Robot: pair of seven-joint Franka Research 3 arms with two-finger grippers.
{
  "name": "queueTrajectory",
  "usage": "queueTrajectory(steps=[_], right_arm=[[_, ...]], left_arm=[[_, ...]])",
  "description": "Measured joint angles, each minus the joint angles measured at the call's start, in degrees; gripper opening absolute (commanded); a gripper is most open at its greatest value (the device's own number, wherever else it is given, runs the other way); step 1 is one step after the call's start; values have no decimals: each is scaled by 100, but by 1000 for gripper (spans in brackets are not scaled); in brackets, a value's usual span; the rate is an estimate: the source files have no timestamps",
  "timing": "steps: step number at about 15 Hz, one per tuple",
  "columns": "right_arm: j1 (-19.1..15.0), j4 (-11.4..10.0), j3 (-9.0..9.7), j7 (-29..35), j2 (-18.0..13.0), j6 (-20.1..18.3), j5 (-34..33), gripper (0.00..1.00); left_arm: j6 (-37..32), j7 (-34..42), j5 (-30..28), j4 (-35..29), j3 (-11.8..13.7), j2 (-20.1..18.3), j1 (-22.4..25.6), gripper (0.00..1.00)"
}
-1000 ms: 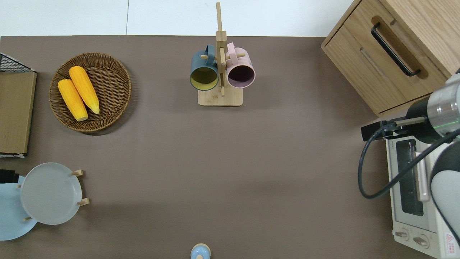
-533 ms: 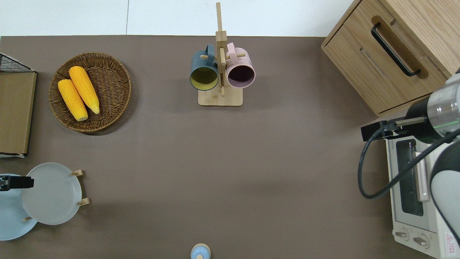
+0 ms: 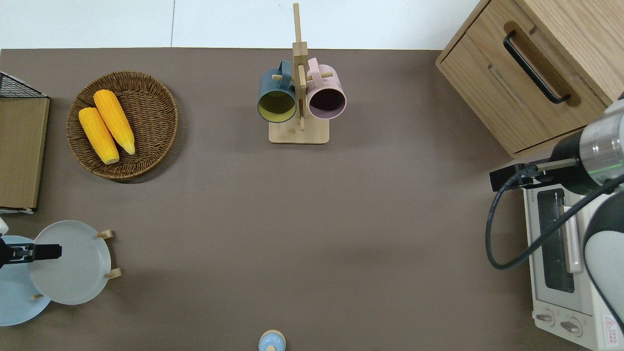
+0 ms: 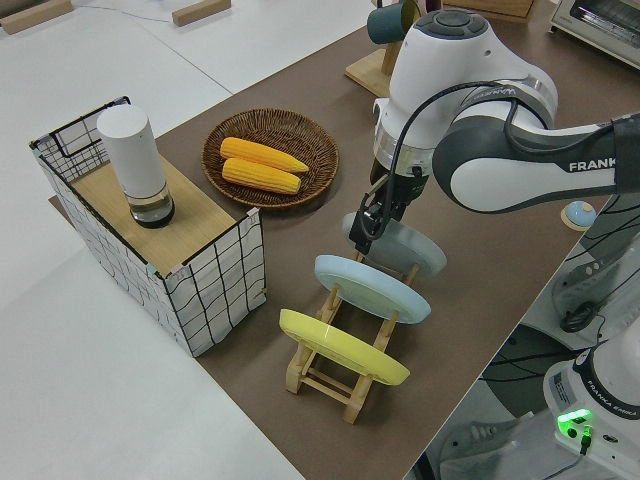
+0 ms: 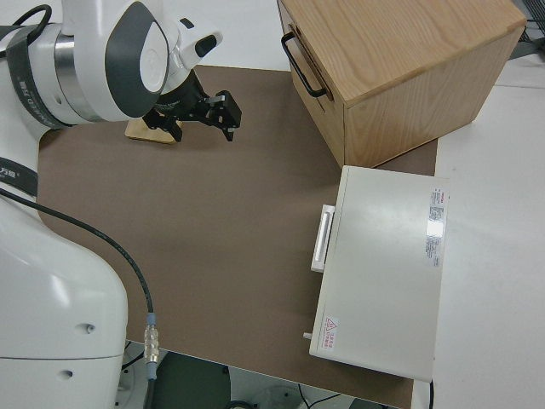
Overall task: Pick gray plate from low plate rack and place it on table with left arm
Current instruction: 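Lower the left gripper onto the gray plate's rim in the rack, then grasp the gray plate with the left gripper and lift it out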
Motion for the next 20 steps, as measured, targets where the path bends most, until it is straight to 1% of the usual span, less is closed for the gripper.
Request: queueTrajectory(steps=[1,2,3,4,5,7,8,20], right_arm=[[0,0,0,0,0,0,0,983],[0,0,0,0,0,0,0,983],[0,0,0,0,0,0,0,983],[0,0,0,0,0,0,0,983],[0,0,0,0,0,0,0,983],[0,0,0,0,0,0,0,983],[0,0,0,0,0,0,0,983],[0,0,0,0,0,0,0,983]], left_arm=[[57,0,4,-77,-1,-19,1,993],[75,0,6,-126,-1,-37,1,913],[77,0,8,-144,-1,-51,1,709],[78,0,9,-153,-1,-61,1,452],[78,0,10,-158,-2,-65,1,310],[78,0,10,-167,-3,-75,1,72],[78,0,11,-170,-3,-81,1,1],[70,-77,4,-172,-47,-162,1,0]])
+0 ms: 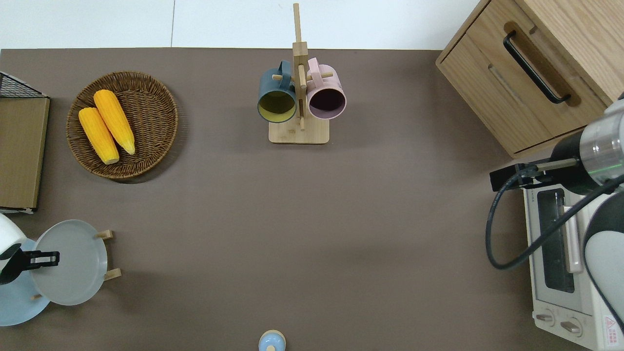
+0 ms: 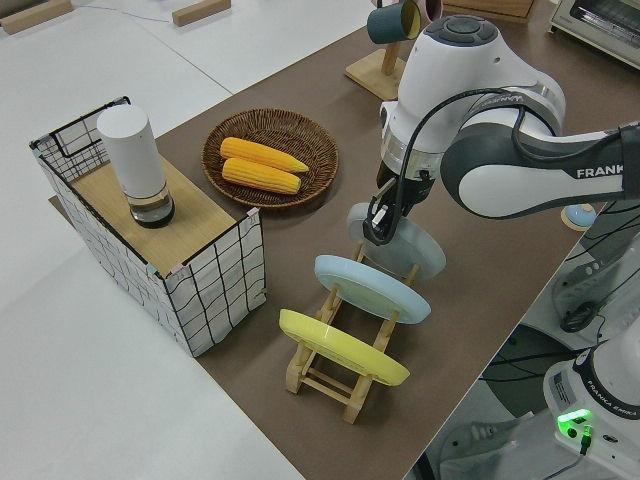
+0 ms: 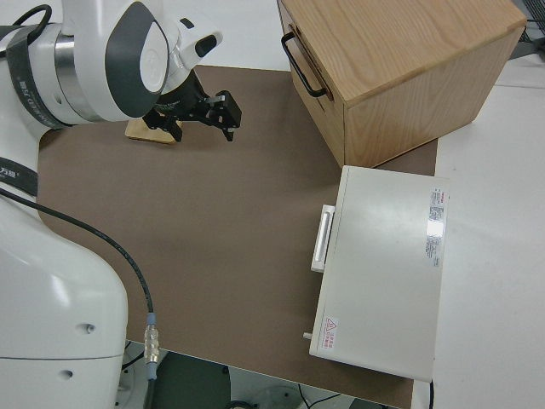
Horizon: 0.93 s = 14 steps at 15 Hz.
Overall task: Pick gray plate from low plate rack and place it on table with left arm
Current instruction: 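Grasp the gray plate with the left gripper and lift it out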
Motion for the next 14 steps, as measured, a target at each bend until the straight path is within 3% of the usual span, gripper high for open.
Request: queueTrajectory(steps=[6,14], right_arm=[[0,0,0,0,0,0,0,983],[0,0,0,0,0,0,0,983]], left_arm=[[-780,-3,26,593,-82,-161,-9,0],[-2311,-227,26,1886,-486,-207,-12,0]])
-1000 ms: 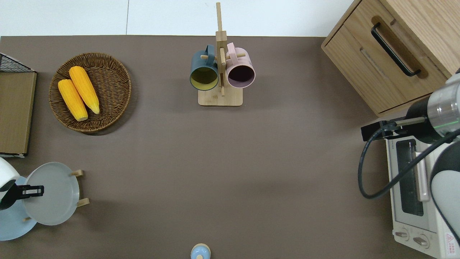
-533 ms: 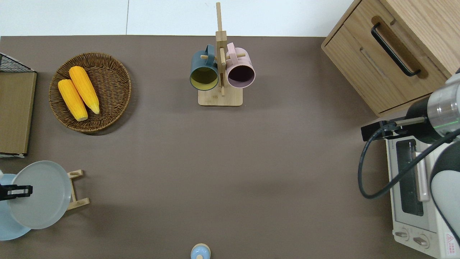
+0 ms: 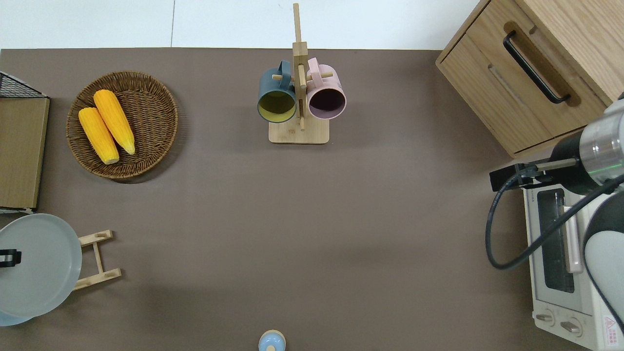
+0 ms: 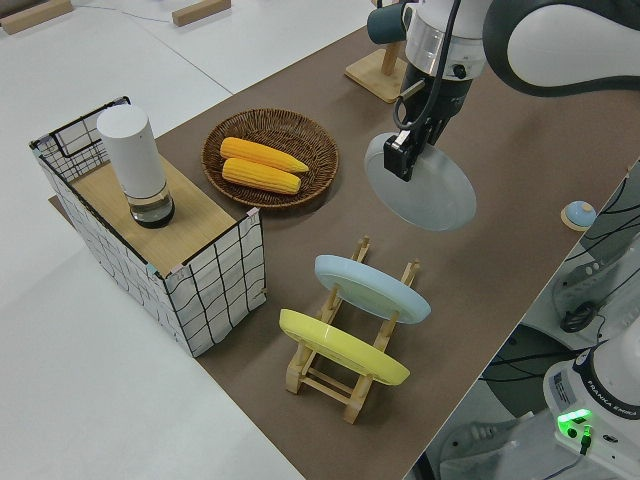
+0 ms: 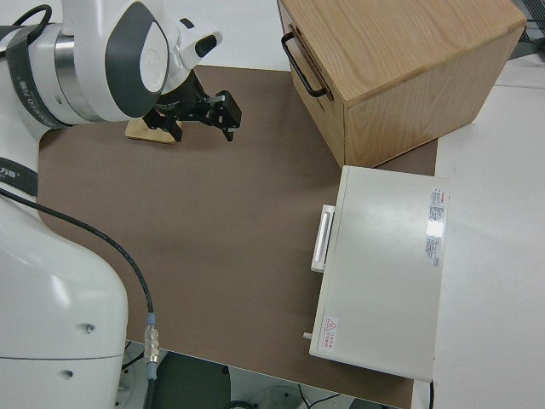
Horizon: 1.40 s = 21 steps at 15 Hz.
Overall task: Pick gray plate from low plate rack and place it on table with left arm
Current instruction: 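Grasp the gray plate with the left gripper and lift it out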
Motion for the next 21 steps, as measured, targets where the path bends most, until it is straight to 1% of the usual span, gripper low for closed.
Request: queueTrajectory(steps=[2,5,8,11,15,21], right_arm=[[0,0,0,0,0,0,0,983],[0,0,0,0,0,0,0,983],[0,0,0,0,0,0,0,983],[0,0,0,0,0,0,0,983],[0,0,0,0,0,0,0,983],[0,0,0,0,0,0,0,983]], left_arm=[[-406,-121,0,357,-143,-8,-1,0],[-834,-307,0,789,-396,-15,-3,0],[-1085,-481,-26,950,-555,-16,-4,0],[-1118,-594,-159,954,-608,-15,-4,0],[-1205,-655,-701,954,-609,-9,-4,0],[-1411,-715,-1848,849,-608,93,-5,0]])
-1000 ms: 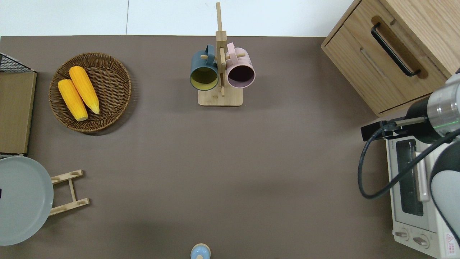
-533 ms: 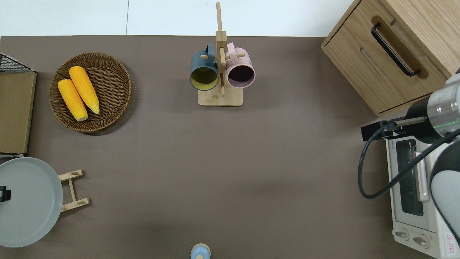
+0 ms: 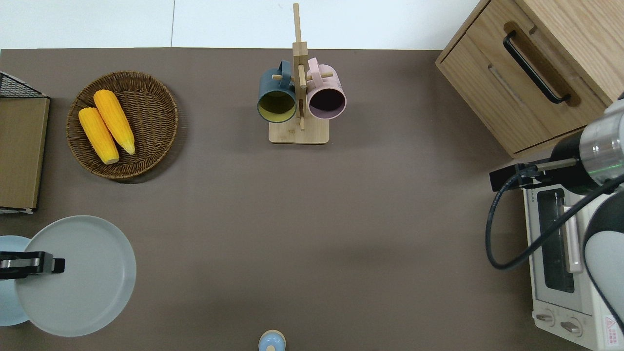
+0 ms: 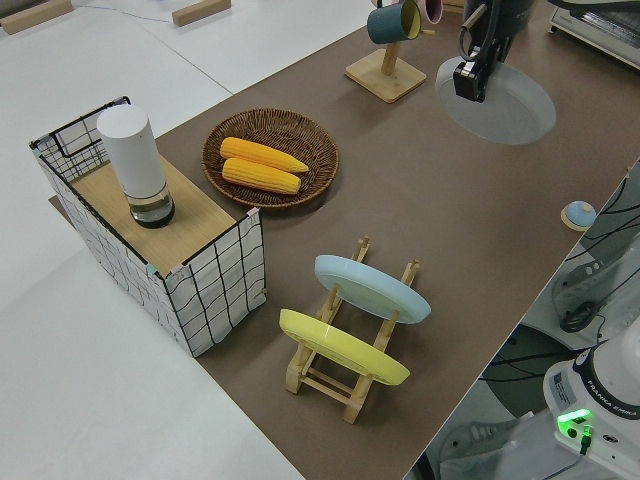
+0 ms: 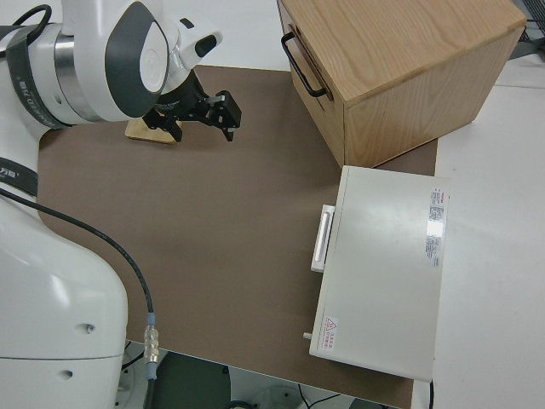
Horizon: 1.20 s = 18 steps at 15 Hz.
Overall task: Pick gray plate from low plate rack and place it on table with left arm
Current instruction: 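Grasp the gray plate with the left gripper and lift it out, then carry the gray plate away from the rack and lower it onto the table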
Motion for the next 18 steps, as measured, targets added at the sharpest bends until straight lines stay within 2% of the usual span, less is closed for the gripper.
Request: queueTrajectory(steps=[5,9,18], right_arm=[[0,0,0,0,0,0,0,983],[0,0,0,0,0,0,0,983],[0,0,0,0,0,0,0,983]], left_arm=[[20,-1,-637,-317,-99,131,-3,0],[262,30,-825,-678,-112,148,-3,0],[977,966,-1317,-1560,25,149,12,0]])
